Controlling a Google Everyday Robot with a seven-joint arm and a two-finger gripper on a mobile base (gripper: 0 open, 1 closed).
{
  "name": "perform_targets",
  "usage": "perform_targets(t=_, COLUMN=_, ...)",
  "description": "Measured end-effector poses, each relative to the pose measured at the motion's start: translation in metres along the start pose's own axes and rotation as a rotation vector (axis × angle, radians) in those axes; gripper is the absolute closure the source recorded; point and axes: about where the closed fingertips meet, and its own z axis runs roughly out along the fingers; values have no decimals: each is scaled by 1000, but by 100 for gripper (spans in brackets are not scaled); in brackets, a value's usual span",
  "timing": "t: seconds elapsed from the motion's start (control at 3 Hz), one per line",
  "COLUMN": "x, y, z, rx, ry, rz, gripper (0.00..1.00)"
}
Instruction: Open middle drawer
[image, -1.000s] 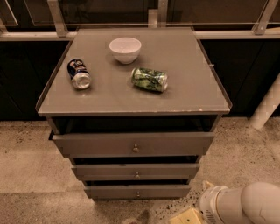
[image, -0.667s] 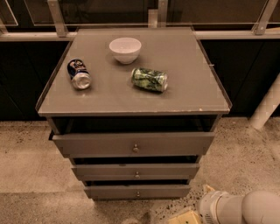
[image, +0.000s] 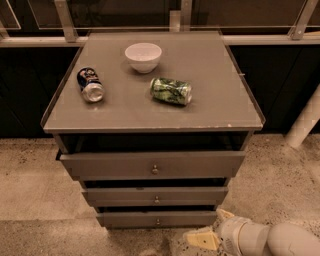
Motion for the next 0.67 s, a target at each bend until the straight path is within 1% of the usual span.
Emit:
perform_targets(t=0.33, x=9, y=2, z=9, rx=-23, ry=1, rz=24, gripper=42)
perform_targets(t=0.67, x=9, y=2, z=9, rx=-23, ry=1, rz=24, gripper=65)
